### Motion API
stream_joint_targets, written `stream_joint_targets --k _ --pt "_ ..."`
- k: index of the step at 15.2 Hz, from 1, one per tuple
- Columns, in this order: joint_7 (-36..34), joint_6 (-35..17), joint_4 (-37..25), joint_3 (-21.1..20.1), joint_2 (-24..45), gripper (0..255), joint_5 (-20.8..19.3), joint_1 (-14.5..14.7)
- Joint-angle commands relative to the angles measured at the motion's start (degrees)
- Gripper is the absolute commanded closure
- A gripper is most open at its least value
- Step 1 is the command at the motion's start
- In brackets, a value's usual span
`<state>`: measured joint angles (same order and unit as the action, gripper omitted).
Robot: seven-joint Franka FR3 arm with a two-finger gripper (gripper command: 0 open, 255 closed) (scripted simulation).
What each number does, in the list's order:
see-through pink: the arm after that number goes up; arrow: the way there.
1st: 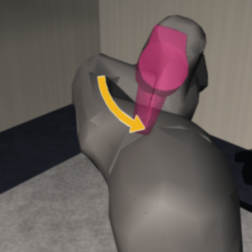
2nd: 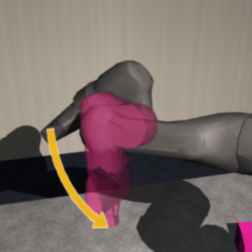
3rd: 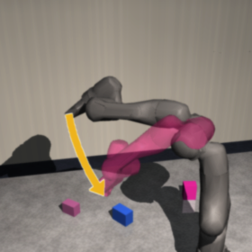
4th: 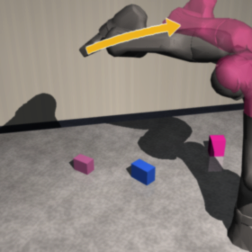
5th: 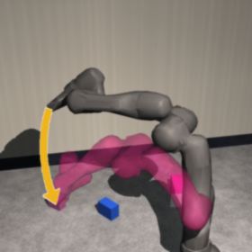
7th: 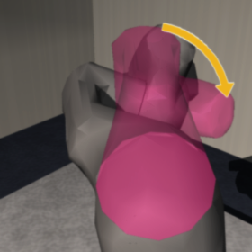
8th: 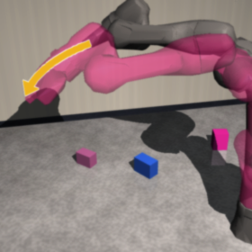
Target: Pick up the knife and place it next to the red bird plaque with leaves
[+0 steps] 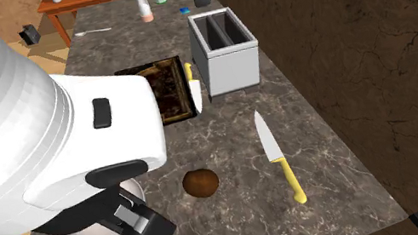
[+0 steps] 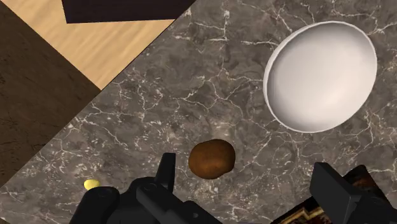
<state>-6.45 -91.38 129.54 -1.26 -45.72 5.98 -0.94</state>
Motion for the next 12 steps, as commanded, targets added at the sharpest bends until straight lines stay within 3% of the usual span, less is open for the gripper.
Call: stream_joint_targets --k 1,12 --pt "0.00 0.00 0.00 0.00 0.00 0 0.00 0.00" --pt "25.15 -15.09 3.29 12.72 12.91 0 -4.37 2.56"
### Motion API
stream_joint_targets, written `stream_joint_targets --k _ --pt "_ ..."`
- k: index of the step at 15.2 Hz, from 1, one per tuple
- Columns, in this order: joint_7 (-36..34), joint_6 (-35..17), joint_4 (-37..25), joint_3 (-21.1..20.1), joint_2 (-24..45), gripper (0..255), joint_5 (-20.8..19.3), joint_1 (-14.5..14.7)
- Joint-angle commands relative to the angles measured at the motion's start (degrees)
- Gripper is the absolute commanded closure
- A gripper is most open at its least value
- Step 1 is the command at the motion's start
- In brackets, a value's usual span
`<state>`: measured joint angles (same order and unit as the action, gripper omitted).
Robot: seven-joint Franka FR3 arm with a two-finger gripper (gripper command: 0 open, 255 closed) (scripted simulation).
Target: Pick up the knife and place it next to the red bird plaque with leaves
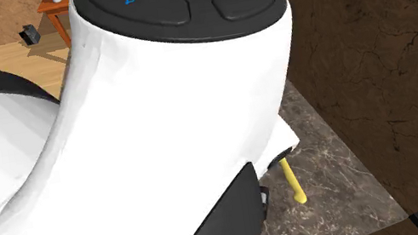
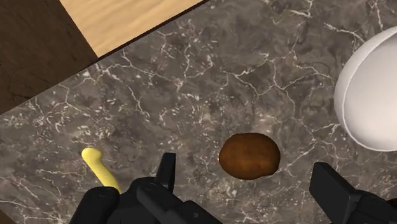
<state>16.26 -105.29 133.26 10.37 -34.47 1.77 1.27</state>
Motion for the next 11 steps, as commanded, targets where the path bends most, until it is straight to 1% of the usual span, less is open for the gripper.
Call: stream_joint_targets --k 1,6,11 --pt "4.74 -2.48 -0.78 2.19 3.40 0 -0.21 0.69" --pt "16.54 -8.23 -4.07 7.43 13.27 0 1.00 2.63" --pt "28.98 -12.31 -9.86 11.62 24.67 0 4.95 4.37"
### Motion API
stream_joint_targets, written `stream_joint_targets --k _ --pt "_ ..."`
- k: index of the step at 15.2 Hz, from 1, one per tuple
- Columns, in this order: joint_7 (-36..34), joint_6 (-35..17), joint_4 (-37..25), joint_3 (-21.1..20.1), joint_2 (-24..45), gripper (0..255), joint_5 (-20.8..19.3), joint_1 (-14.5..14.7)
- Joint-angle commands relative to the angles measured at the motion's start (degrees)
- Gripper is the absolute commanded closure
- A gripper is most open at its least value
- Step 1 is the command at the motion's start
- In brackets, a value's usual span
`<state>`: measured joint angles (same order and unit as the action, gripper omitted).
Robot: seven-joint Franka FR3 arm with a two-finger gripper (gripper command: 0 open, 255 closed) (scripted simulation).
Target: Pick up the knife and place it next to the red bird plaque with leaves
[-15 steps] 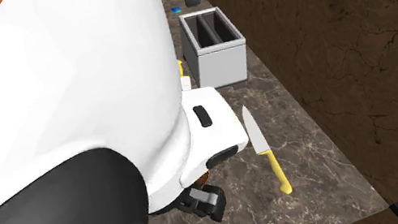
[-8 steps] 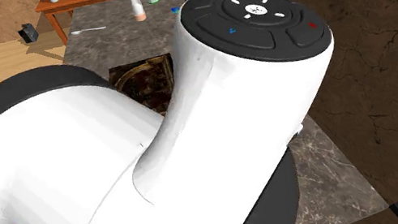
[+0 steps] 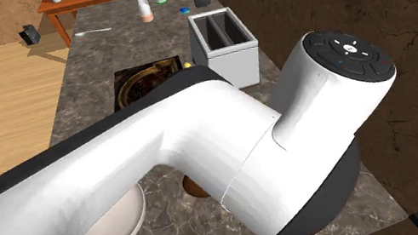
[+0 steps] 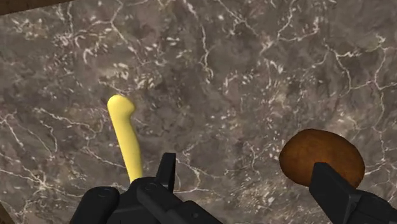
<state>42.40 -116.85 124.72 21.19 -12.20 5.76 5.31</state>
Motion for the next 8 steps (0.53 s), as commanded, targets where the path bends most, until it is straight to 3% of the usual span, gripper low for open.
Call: stream_joint_targets --k 1,8 --pt "5.38 -1.30 -2.77 1.44 4.84 0 2.06 0.55" --pt "22.11 -2.51 -15.55 2.50 22.42 0 10.75 -0.62"
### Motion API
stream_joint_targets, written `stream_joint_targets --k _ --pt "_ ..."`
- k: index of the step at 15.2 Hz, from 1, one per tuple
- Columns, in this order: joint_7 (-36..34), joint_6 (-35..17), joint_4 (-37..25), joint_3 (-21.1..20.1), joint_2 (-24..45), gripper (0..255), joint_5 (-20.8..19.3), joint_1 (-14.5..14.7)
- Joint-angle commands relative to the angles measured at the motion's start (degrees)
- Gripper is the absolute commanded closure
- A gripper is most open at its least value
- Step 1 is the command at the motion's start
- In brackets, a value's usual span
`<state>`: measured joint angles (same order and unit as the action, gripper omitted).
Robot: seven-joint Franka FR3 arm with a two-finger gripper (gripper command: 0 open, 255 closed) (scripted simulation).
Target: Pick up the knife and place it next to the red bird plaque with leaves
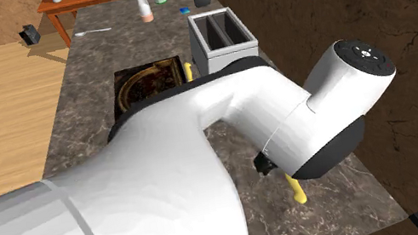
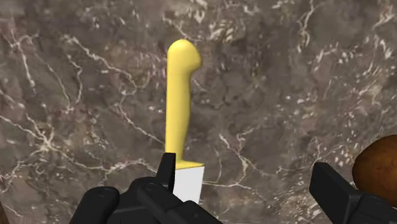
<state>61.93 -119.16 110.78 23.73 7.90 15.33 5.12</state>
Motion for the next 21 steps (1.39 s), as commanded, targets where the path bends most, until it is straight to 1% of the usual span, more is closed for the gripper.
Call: stream_joint_targets --k 1,5,6,13,21 --pt "4.63 -0.04 -3.80 -0.33 4.83 0 2.30 -0.94" --pt "11.67 1.24 -13.52 -2.18 14.77 0 5.82 -3.45" --pt "12.17 1.39 -14.43 -2.42 15.61 0 6.02 -3.73" --pt "13.14 -3.07 -12.39 -3.37 18.20 0 7.60 -3.63" --pt "13.13 -3.06 -12.39 -3.37 18.20 0 7.59 -3.63"
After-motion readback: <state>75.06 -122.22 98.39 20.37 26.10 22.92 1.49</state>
